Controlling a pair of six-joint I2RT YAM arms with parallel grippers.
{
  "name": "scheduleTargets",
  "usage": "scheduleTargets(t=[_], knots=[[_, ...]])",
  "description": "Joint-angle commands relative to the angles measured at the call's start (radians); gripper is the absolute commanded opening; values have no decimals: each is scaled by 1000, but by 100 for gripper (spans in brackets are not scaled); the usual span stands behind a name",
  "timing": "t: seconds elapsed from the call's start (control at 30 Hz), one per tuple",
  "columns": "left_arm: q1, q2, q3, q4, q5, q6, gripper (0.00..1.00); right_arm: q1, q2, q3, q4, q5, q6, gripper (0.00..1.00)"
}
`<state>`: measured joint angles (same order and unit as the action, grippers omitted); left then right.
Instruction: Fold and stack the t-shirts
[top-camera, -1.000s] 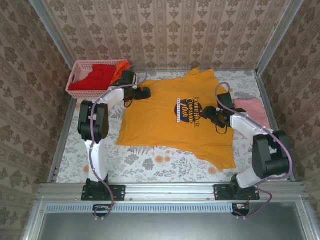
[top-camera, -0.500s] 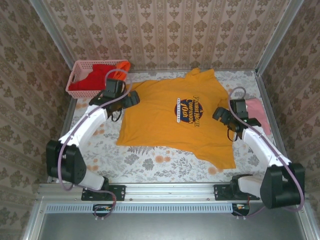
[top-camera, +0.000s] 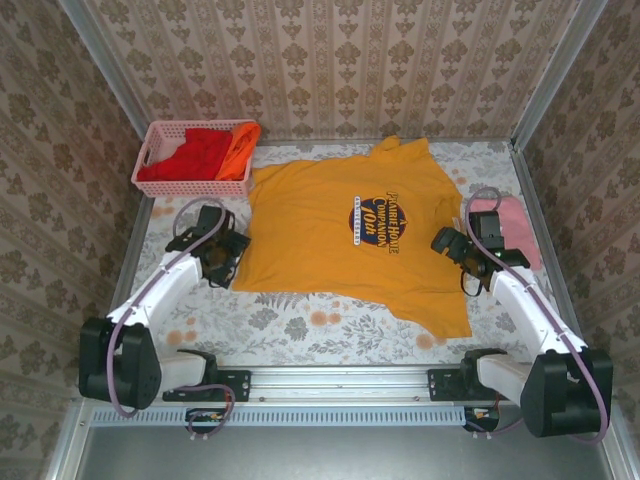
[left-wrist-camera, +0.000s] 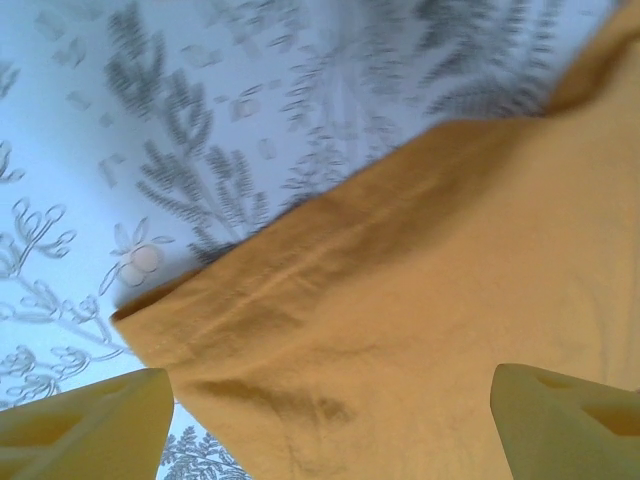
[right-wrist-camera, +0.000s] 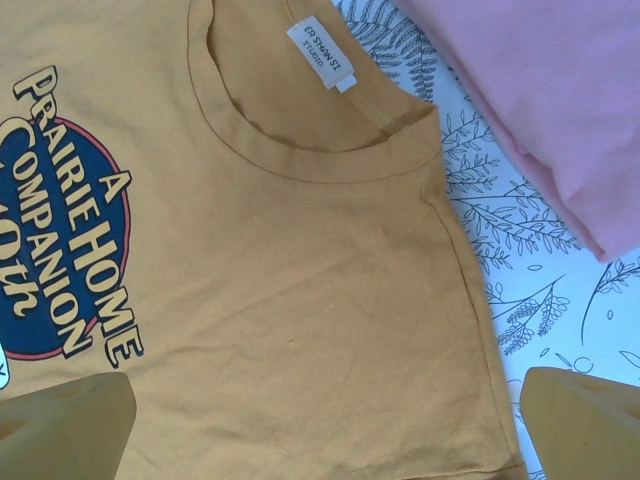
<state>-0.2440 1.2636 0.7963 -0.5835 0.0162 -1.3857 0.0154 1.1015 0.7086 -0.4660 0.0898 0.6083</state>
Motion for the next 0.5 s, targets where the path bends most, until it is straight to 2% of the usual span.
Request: scheduleTargets(t=[0.0,0.1,0.3,0.47], knots=[[41,53,-40,-46,100,-184,81,-2,16,-4,26,-29,38,100],[61,90,-17,-100,114,-207,74,0,16,-16,52,-32,70,100],[70,142,-8,-88,139,-217,65,4,-13,-38,61,-23,102,100],[95,206,23,-95,155,-183,61,3,-9,-39,51,-16,95,99]])
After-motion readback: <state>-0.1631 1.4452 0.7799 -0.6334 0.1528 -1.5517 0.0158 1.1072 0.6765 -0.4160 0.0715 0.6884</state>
